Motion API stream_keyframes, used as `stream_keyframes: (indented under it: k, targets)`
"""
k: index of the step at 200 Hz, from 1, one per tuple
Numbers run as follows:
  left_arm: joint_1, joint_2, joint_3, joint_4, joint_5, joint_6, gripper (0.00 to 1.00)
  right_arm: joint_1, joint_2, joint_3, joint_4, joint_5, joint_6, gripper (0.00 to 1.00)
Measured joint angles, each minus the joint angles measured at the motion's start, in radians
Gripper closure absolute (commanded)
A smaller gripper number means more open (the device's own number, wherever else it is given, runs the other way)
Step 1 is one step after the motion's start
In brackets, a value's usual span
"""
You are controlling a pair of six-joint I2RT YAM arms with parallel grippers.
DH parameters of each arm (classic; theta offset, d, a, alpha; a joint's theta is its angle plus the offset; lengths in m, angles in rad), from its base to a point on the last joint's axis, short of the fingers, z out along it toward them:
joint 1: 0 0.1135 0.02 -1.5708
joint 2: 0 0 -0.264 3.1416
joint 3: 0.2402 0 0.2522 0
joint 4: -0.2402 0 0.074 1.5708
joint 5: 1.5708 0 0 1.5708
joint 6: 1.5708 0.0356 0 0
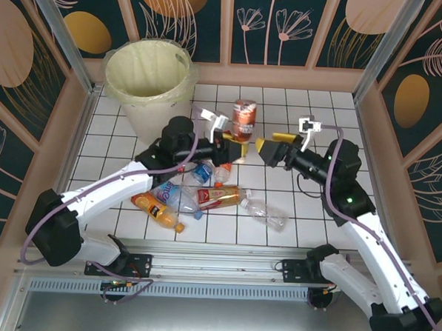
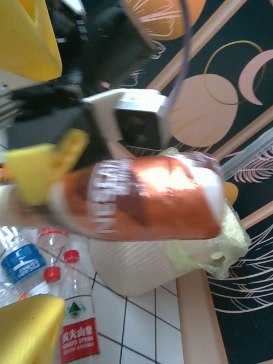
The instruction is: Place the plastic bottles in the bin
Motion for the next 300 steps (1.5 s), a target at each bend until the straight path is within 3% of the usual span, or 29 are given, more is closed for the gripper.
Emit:
stream_keyframes:
  k: [41,101,177,244,300]
  targets:
    - [0.098,0.0,0.18,-0.225,-0.099,0.109,0.6,0.0,-0.074,-0.004,-0.185,0.008,-0.099,0.02]
    - [0.281,0.024,0.426,-0.466,-0.259,0.239,0.6,0.004,-0.085,-0.092,-0.348,0.095,-0.114,0.01]
    - [0.526,0.26,0.717,-0.678,-0.383,0.309,0.57,0.034,-0.005,-0.112,-0.434,0.202,-0.127,0.01]
    - [0.562,0.475,0.913,-0.834,-0.47,0.333,0.55,0.063,0.093,-0.112,-0.48,0.274,-0.127,0.01]
    - [0.568,0.548,0.982,-0.921,-0.496,0.343,0.47,0.117,0.218,-0.11,-0.535,0.365,-0.127,0.01]
